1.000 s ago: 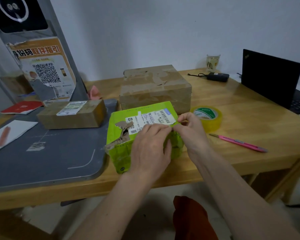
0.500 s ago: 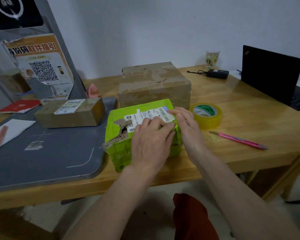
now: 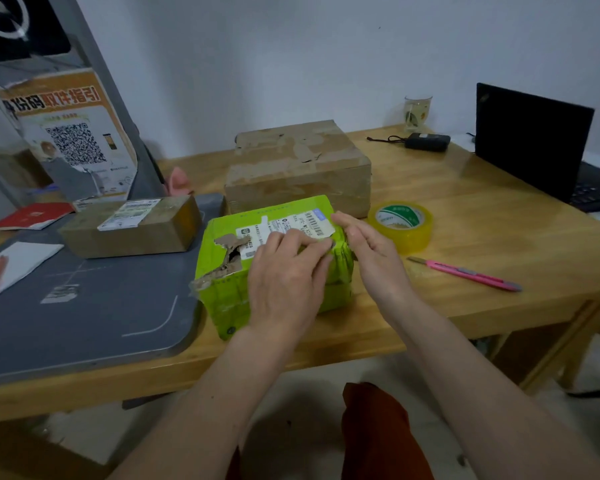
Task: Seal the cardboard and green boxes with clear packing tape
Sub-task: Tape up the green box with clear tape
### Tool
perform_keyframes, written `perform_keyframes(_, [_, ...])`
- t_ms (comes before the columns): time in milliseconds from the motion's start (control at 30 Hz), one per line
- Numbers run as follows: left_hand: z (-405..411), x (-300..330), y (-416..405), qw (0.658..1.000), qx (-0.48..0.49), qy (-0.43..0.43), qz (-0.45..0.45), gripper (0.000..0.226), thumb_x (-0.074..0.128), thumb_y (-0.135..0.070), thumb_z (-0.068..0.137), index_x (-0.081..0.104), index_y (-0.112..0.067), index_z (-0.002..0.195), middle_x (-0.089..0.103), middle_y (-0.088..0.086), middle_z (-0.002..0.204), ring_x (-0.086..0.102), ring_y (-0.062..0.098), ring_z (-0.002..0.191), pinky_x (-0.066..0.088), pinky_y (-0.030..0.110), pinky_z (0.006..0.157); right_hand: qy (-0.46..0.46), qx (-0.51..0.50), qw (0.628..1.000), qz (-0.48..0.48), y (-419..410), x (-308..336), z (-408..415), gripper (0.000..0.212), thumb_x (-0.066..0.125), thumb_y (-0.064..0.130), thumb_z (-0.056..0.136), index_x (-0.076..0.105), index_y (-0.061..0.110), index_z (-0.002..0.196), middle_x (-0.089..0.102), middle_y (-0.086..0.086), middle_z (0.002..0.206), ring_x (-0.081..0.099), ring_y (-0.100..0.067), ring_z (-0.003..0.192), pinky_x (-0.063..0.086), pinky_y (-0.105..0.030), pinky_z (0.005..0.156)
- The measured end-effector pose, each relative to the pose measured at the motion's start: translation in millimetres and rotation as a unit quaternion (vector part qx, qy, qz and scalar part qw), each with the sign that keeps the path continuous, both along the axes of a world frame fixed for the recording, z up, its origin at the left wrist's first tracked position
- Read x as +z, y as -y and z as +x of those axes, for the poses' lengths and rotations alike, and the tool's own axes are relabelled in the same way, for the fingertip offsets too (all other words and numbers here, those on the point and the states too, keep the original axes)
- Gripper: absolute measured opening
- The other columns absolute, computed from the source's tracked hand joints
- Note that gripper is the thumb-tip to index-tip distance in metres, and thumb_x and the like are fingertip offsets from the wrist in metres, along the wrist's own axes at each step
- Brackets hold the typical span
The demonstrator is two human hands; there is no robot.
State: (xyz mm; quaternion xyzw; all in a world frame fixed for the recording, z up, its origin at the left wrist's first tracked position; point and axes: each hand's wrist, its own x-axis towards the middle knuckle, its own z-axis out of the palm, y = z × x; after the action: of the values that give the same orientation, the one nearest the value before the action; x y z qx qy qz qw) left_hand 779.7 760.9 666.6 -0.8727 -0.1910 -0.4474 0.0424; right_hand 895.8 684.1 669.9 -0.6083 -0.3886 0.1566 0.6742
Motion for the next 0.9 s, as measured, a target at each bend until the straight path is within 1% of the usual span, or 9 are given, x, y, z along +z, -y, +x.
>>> perform_keyframes(100, [-0.5,-1.2,2.2,1.0,0.005,0.01,0.002,0.026,0.058,-0.031,0.091,0.074,-0.021,0.11,0.063,0.0,0.087,0.054,0.022,0.079,0.044,0.036,0.063,-0.015,-0.023,1.0,0.006,8.2,1.4,6.7,0.029,0.039,0.013,0.104,0.061,0.025,0.118,0.062,0.011,0.117,0.057,-0.004,0.114,0.045,-0.025,0.1])
perform_keyframes(200, [1.2,-3.2,3.9,1.0,0.008,0.016,0.011,0.021,0.062,-0.028,0.091,0.076,-0.023,0.106,0.065,0.002,0.089,0.057,0.026,0.081,0.044,0.037,0.065,-0.012,-0.047,0.999,0.021,11.4,-0.8,10.1,0.028,0.041,0.011,0.103,0.062,0.026,0.112,0.063,0.016,0.109,0.058,-0.004,0.111,0.046,-0.03,0.099])
perform_keyframes(333, [3.7,1.8,4.0,1.0,0.017,-0.005,0.007,0.023,0.056,-0.03,0.091,0.076,-0.021,0.098,0.062,0.002,0.086,0.054,0.026,0.08,0.039,0.036,0.065,0.071,-0.041,0.996,0.04,8.4,-6.6,-1.6,0.023,0.051,0.007,0.098,0.069,0.021,0.1,0.063,-0.001,0.113,0.055,0.009,0.103,0.043,-0.012,0.085])
perform_keyframes(400, [3.5,3.6,5.9,0.999,0.028,-0.017,0.007,0.023,0.055,-0.031,0.091,0.075,-0.019,0.094,0.059,0.002,0.084,0.052,0.026,0.079,0.038,0.036,0.064,0.104,-0.046,0.993,0.03,7.1,-10.4,-5.1,0.023,0.053,0.007,0.096,0.07,0.021,0.096,0.059,-0.001,0.117,0.051,0.012,0.108,0.04,-0.005,0.085])
perform_keyframes(533, [3.0,0.3,7.9,0.999,0.034,-0.017,0.01,0.023,0.057,-0.03,0.092,0.075,-0.019,0.1,0.06,0.001,0.085,0.054,0.026,0.079,0.041,0.038,0.064,0.13,-0.048,0.99,0.012,9.3,-13.4,-3.6,0.023,0.055,0.005,0.095,0.072,0.017,0.104,0.058,0.004,0.121,0.048,0.017,0.11,0.039,-0.004,0.085])
perform_keyframes(600, [0.7,-4.1,7.6,0.999,0.031,-0.008,0.017,0.026,0.056,-0.031,0.093,0.074,-0.017,0.106,0.062,0.001,0.087,0.054,0.024,0.08,0.039,0.037,0.067,0.137,-0.042,0.99,0.014,12.7,-14.0,-0.7,0.025,0.057,0.005,0.094,0.071,0.02,0.107,0.06,0.004,0.122,0.051,0.01,0.112,0.043,-0.01,0.086])
perform_keyframes(733, [-1.3,-5.6,2.2,1.0,0.016,0.019,0.011,0.024,0.059,-0.035,0.091,0.071,-0.018,0.104,0.064,0.0,0.087,0.052,0.021,0.081,0.038,0.033,0.068,0.149,-0.034,0.988,0.031,21.6,-15.9,3.8,0.027,0.059,0.016,0.088,0.065,0.035,0.106,0.062,0.008,0.114,0.058,-0.005,0.111,0.053,-0.037,0.089])
perform_keyframes(833, [-0.1,-2.6,0.6,1.0,-0.003,0.022,0.003,0.02,0.06,-0.035,0.09,0.072,-0.019,0.091,0.063,0.0,0.082,0.055,0.022,0.077,0.042,0.035,0.065,0.193,-0.045,0.98,0.019,23.5,-15.4,4.2,0.026,0.063,0.018,0.086,0.069,0.027,0.11,0.06,0.004,0.117,0.055,-0.007,0.114,0.052,-0.034,0.089])
perform_keyframes(900, [0.9,-1.8,0.3,1.0,-0.004,0.019,0.007,0.021,0.058,-0.033,0.092,0.073,-0.018,0.09,0.061,0.001,0.08,0.054,0.024,0.075,0.043,0.037,0.062,0.274,-0.062,0.96,0.001,22.3,-13.8,4.6,0.024,0.064,0.015,0.087,0.07,0.018,0.111,0.058,-0.003,0.122,0.054,-0.013,0.115,0.049,-0.028,0.092])
